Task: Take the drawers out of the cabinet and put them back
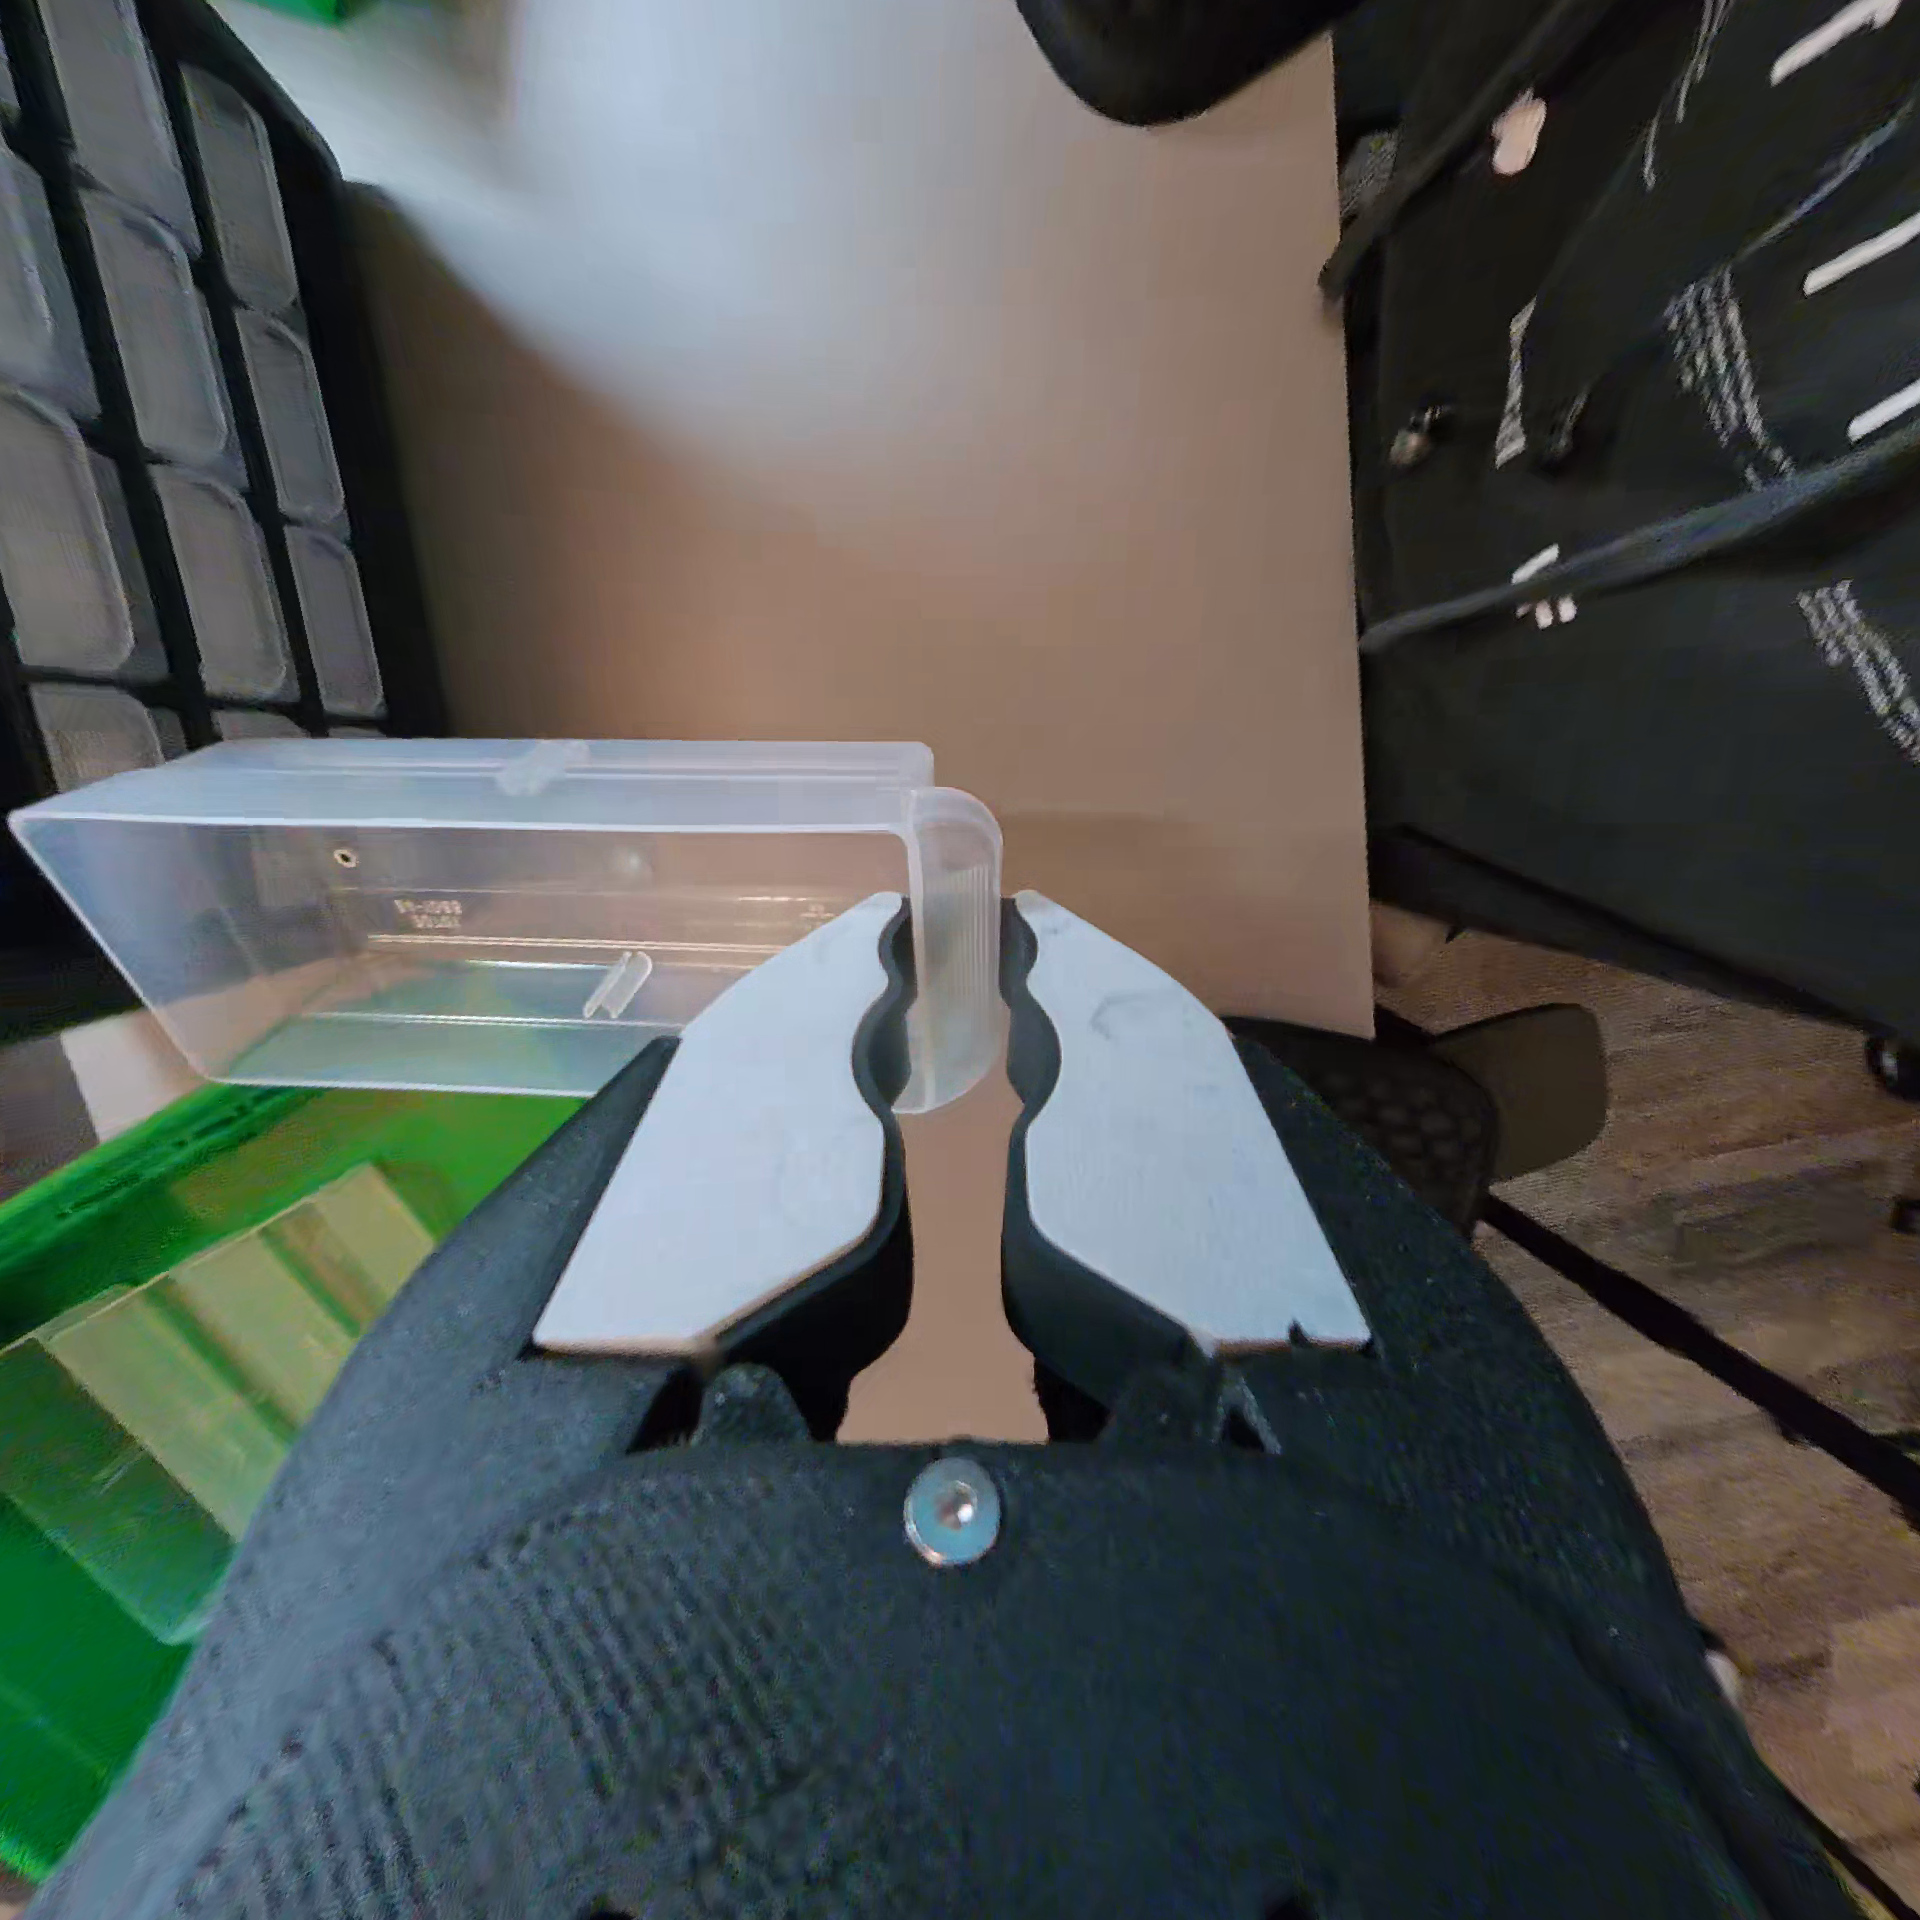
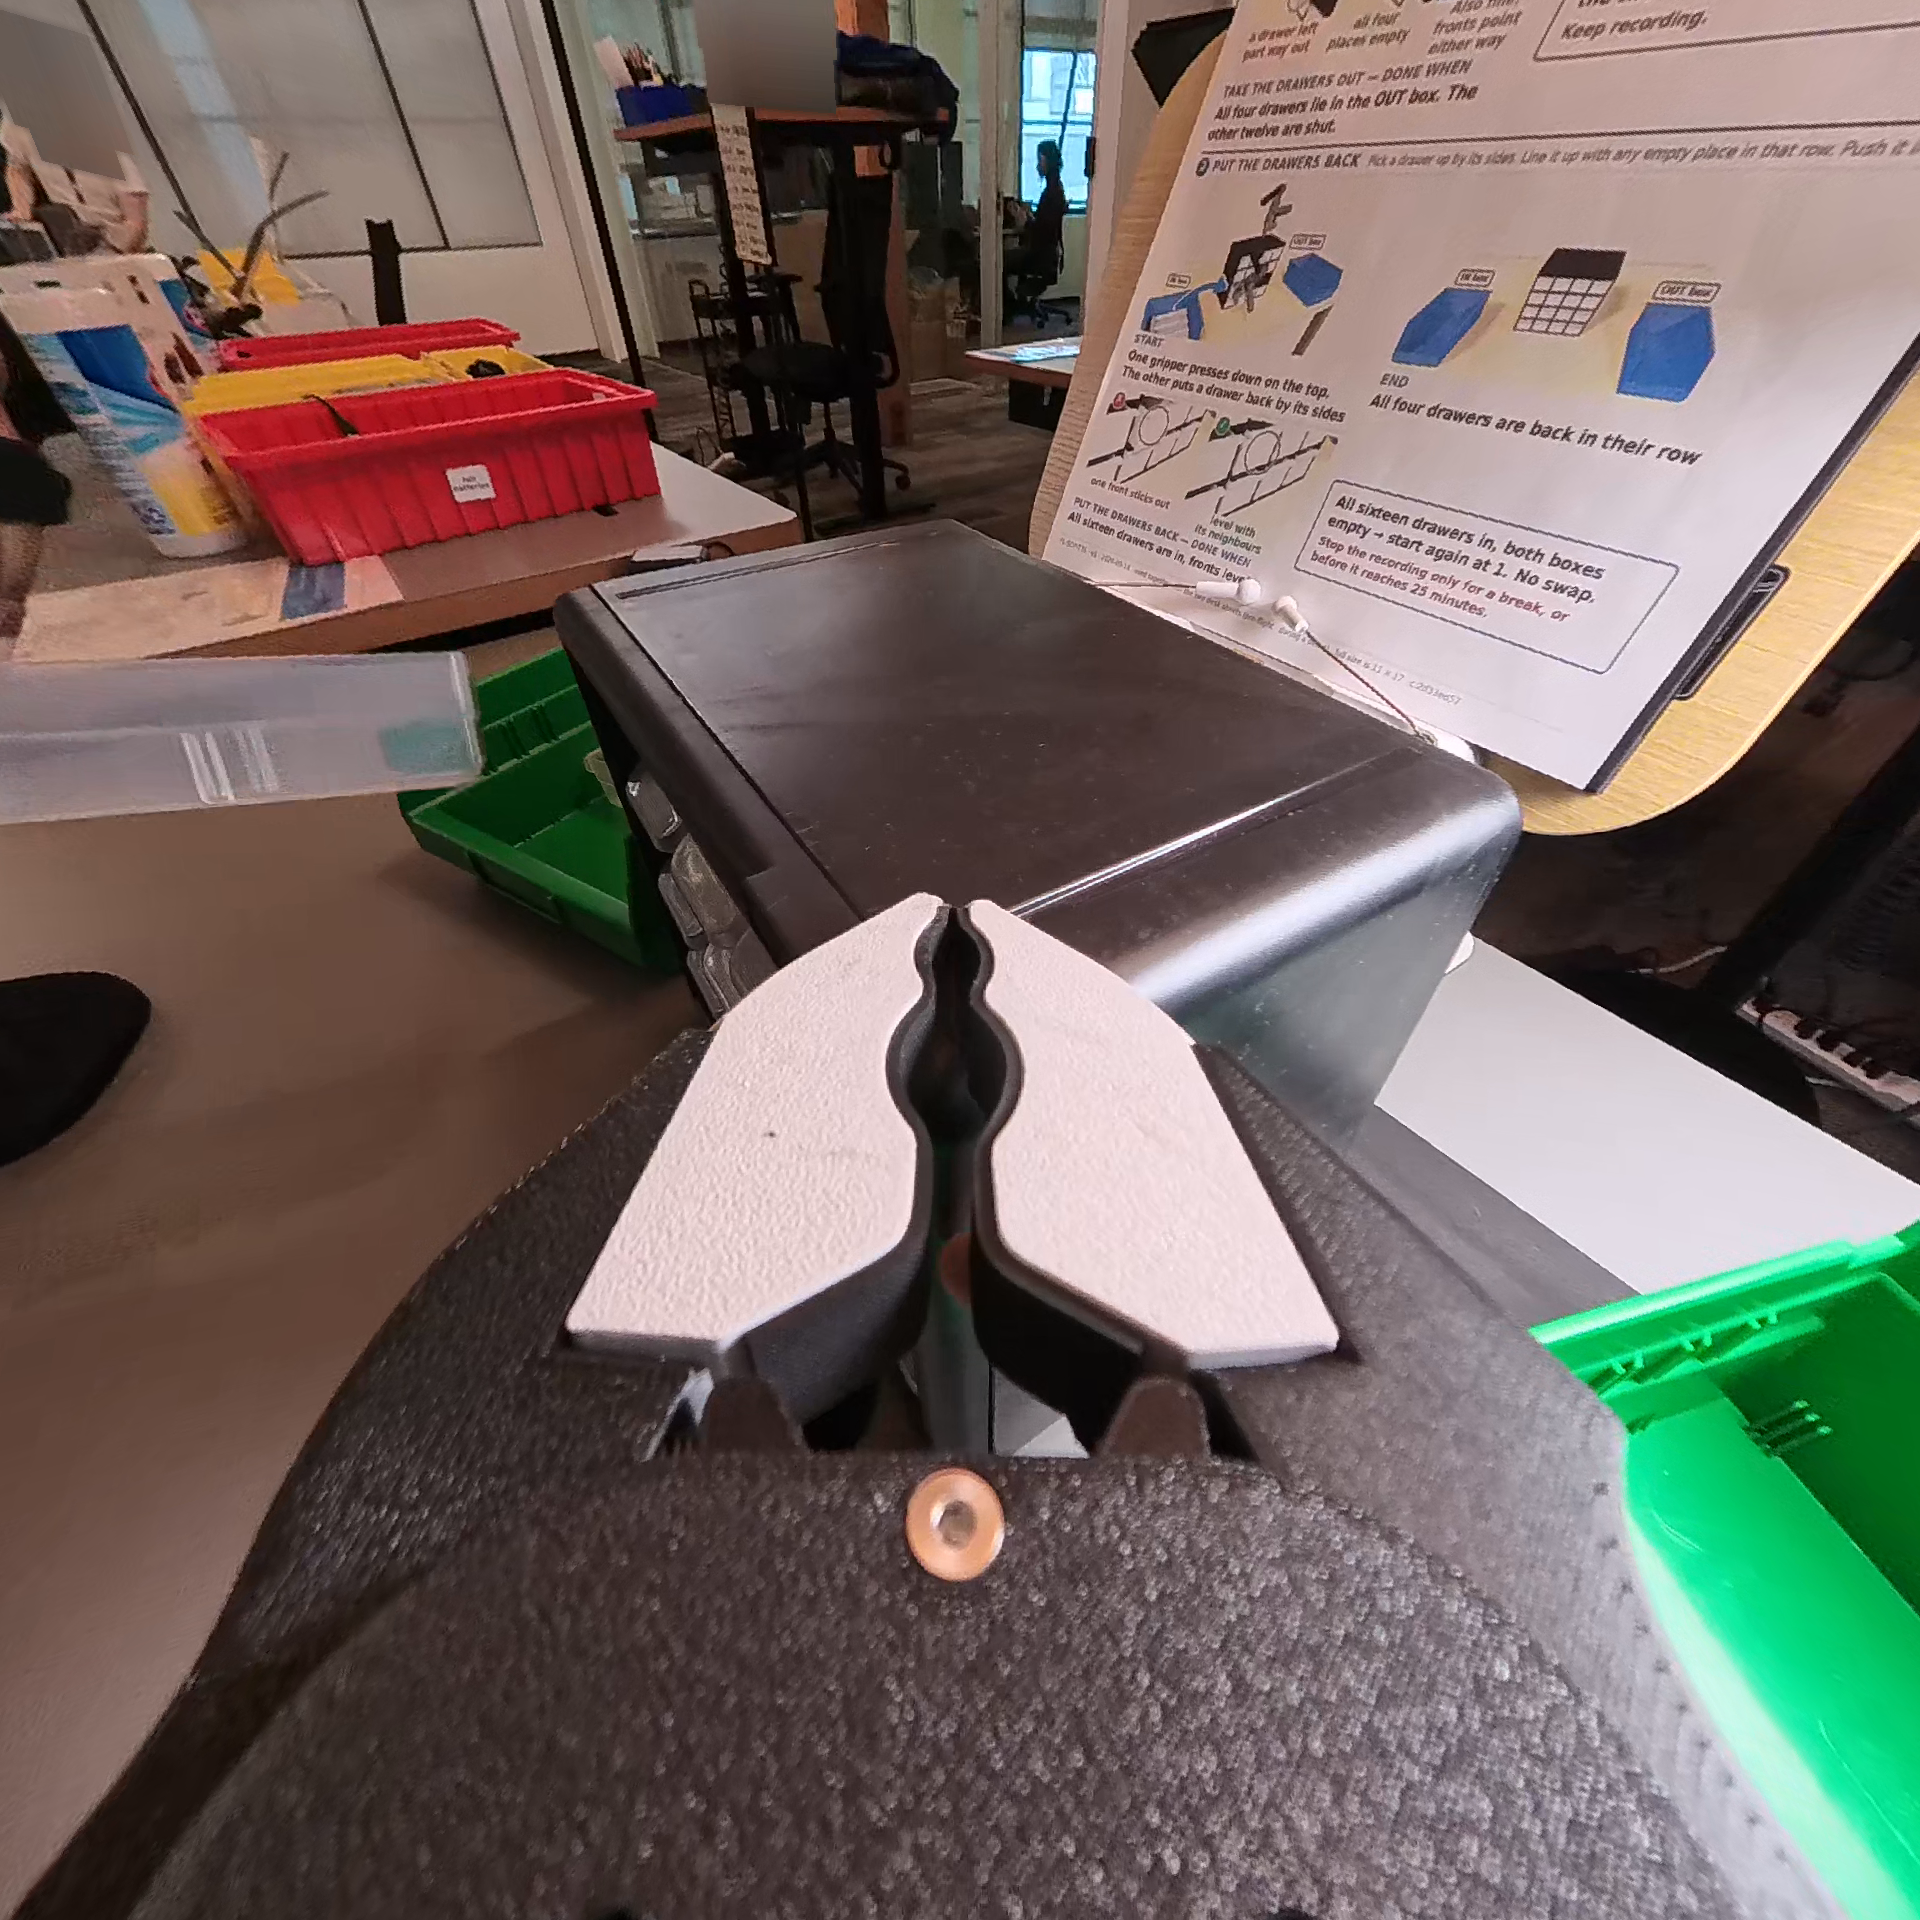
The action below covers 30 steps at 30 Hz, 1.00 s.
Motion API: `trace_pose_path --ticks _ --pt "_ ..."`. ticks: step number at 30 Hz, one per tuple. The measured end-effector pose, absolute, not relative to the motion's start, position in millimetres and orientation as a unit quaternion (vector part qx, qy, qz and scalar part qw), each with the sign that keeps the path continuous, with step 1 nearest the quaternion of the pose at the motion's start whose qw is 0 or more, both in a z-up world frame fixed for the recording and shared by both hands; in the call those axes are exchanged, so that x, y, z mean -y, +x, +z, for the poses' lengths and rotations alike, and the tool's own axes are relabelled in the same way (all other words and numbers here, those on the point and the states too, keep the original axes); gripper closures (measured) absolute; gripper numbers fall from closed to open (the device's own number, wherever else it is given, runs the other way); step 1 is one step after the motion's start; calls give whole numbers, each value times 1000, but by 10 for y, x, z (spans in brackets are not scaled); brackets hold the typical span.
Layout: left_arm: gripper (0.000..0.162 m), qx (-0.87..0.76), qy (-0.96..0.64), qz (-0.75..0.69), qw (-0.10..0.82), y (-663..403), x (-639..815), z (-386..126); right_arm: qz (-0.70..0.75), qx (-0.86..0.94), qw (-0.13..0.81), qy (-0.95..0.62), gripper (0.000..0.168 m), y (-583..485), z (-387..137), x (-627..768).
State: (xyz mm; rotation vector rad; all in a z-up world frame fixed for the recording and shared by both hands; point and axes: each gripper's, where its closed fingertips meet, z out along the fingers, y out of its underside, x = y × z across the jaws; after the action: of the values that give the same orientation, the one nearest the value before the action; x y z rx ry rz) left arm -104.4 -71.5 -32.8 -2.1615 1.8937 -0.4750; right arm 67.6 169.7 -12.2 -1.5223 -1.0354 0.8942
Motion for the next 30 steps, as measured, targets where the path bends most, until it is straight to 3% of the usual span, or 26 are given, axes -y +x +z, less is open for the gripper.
trace_pose_path --ticks 11,30 --pt "147 -615 -777 -131 20 -760 309 -395 371 436 523 -631 168 678 -123 -1697" --pt "147 -598 -801 -13 -36 -760 211 -446 369 441 524 -629 168 677 -124 -1697"
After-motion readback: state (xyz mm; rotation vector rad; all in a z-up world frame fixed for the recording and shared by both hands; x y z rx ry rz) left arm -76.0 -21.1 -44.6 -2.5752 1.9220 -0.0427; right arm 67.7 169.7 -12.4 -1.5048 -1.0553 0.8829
